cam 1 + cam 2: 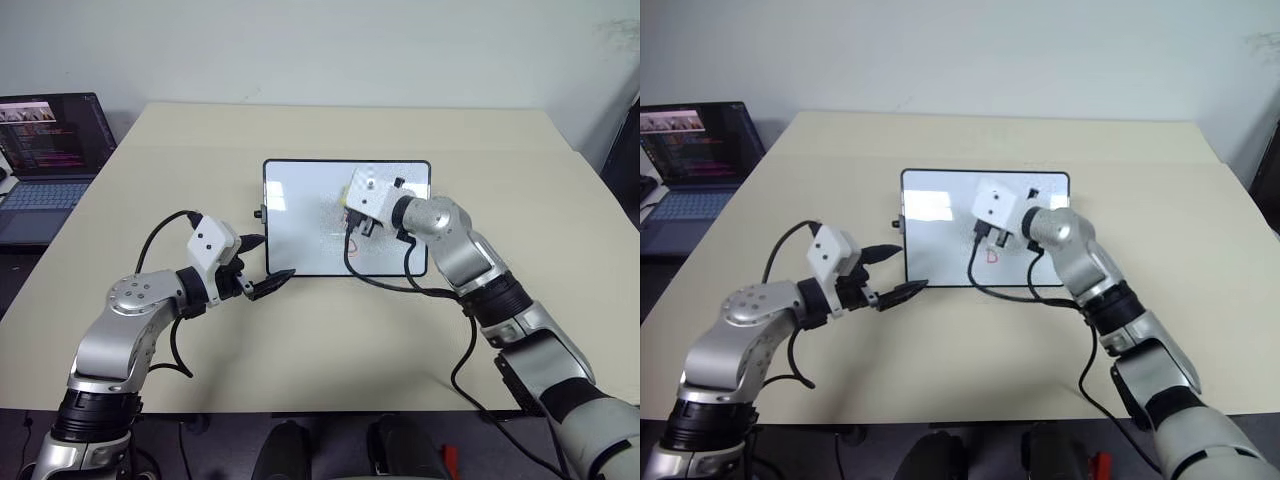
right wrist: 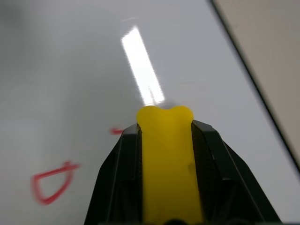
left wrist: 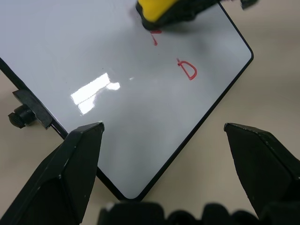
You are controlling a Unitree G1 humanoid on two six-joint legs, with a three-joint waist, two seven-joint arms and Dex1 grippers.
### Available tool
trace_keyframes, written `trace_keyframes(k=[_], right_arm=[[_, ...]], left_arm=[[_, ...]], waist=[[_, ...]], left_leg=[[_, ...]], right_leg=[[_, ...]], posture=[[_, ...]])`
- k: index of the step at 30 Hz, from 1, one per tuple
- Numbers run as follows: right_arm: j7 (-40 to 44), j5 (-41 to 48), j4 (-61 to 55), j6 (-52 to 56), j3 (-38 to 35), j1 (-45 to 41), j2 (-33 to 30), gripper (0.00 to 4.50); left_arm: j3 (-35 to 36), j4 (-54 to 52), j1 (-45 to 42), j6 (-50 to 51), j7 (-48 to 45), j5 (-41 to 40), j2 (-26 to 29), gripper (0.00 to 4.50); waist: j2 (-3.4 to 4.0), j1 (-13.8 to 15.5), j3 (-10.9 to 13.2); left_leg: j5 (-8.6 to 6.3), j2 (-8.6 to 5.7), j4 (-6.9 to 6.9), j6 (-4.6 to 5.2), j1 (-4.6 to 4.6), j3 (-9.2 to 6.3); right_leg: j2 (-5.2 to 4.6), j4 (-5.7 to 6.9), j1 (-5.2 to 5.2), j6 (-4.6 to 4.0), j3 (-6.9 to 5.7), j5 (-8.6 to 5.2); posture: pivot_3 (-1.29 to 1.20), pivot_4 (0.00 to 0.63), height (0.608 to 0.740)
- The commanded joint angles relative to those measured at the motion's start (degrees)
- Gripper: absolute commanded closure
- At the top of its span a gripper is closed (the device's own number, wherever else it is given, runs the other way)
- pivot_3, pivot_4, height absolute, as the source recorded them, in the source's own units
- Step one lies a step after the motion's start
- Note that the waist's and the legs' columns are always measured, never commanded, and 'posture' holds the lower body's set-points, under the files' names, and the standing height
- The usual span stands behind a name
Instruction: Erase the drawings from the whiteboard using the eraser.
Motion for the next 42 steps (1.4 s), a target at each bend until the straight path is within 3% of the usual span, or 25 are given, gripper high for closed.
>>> trace_keyframes(k=[1, 5, 8, 17, 25, 35, 42], right_arm=[[-0.28, -1.75, 0.75, 1.23, 0.56, 0.8, -0.23, 3.38], [-8.16, -3.1, 3.92, -1.34, -2.4, -2.19, 1.19, 3.38], [-9.67, -3.03, 5.02, -2.39, -2.86, -2.99, 1.33, 3.38], [0.24, -3.37, 1.97, 0.47, 0.89, 0.96, -1.12, 3.38], [-7.52, -4.84, 5.8, -2.8, -2.04, -2.76, -0.62, 3.38], [0.95, -4.97, 2.21, -0.8, 1.72, 1.12, -2.76, 3.38], [-8.78, -5.8, 5.56, -4.83, -1.81, -2.67, 0.09, 3.38]], left_arm=[[0.49, -1.59, -0.27, -0.78, -0.31, -0.41, 0.22, 0.0], [0.41, -1.55, -0.28, -0.76, -0.46, -0.43, 0.27, 0.0], [0.36, -1.47, -0.34, -0.82, -0.55, -0.38, 0.29, 0.0], [0.42, -1.42, -0.69, -0.78, -0.77, -0.26, 0.52, 0.0], [0.48, -1.45, -1.01, -0.63, -1.07, -0.16, 0.54, 0.0], [0.44, -1.61, -1.1, -0.48, -1.03, -0.19, 0.52, 0.0], [0.26, -1.68, -1.05, -0.46, -0.9, -0.16, 0.3, 0.0]], waist=[[0.0, -0.05, 0.0], [0.0, -0.05, 0.0], [0.0, -0.02, 0.0], [0.0, 0.0, 0.0], [0.0, -0.02, 0.0], [-0.01, 0.04, -0.01], [-0.01, -0.06, 0.0]], left_leg=[[0.0, 0.0, 0.01, 0.0, 0.01, 0.0], [0.04, 0.01, 0.03, 0.02, 0.06, 0.0], [0.06, 0.0, 0.03, 0.01, 0.06, 0.0], [0.05, 0.0, -0.01, 0.01, 0.02, 0.0], [0.08, 0.01, 0.02, 0.02, 0.07, 0.0], [0.08, 0.0, 0.01, 0.02, 0.04, 0.0], [0.1, 0.04, 0.01, 0.03, 0.09, 0.01]], right_leg=[[0.0, 0.02, 0.0, 0.0, 0.0, 0.0], [0.01, 0.07, 0.01, -0.01, 0.01, 0.01], [0.02, 0.07, 0.0, -0.02, 0.01, 0.01], [0.01, 0.01, 0.0, -0.02, 0.0, 0.01], [0.03, 0.05, 0.02, -0.02, 0.01, 0.01], [0.01, 0.02, 0.02, -0.02, 0.0, 0.01], [0.06, 0.04, 0.02, -0.02, 0.03, 0.02]], posture=[[0.0, 0.15, 0.74], [0.0, 0.15, 0.74], [0.0, 0.15, 0.74], [0.0, 0.15, 0.74], [0.0, 0.15, 0.74], [0.0, 0.15, 0.74], [0.0, 0.15, 0.74]])
